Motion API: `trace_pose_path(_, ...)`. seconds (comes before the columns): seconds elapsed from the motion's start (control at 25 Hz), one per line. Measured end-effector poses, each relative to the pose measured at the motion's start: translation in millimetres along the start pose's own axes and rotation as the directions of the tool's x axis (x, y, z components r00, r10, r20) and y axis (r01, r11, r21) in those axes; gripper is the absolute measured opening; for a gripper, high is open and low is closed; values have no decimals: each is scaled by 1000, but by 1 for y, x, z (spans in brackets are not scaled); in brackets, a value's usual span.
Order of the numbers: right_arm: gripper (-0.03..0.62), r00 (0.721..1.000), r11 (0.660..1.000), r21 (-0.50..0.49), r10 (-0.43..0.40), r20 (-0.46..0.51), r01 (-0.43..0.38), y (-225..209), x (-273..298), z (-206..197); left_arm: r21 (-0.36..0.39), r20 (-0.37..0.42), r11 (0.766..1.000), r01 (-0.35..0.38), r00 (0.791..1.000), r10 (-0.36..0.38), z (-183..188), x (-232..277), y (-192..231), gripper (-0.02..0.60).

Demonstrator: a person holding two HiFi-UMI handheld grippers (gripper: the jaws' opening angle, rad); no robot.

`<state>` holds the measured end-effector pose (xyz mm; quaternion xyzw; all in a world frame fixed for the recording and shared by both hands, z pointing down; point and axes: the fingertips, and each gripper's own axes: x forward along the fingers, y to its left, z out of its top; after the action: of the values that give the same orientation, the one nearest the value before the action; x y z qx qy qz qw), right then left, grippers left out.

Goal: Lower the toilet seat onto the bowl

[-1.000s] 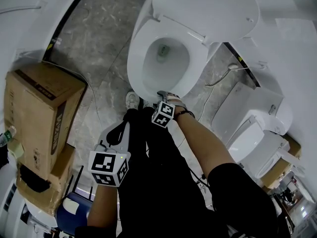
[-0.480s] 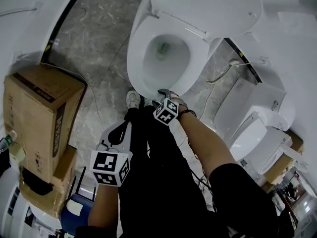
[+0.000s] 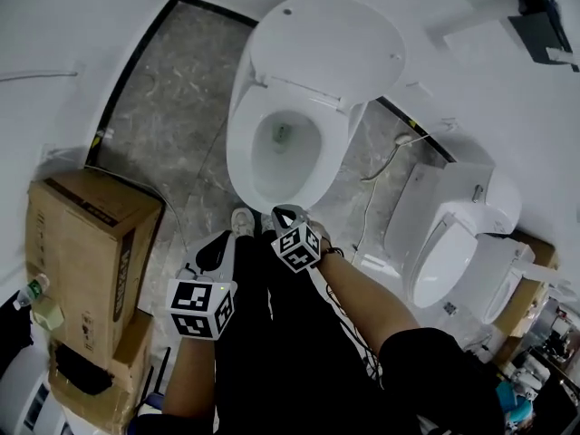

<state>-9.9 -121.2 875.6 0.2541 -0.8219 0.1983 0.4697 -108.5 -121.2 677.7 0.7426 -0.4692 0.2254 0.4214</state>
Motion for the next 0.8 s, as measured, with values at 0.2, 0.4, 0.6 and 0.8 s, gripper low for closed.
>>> trace_pose_path(0.2,8,989,989,118,-107,106,95,-15,-72,46,62,45,998,19,999,-22,42,-22,-23,8)
trace_pose_path(0.4,6,953,964,213,-208,221,161,-34,-150,93,142,100,988,54,993,-69,88,-43,-56,8)
trace_pose_path(0.6,6,886,928,302,-317,338,216,-50,-230,140,228,159,970,77,980,-116,130,-61,-91,8)
trace_pose_path(0.8,6,803,891,379,-410,433,250,-62,-304,191,292,234,953,78,961,-150,177,-81,-122,8)
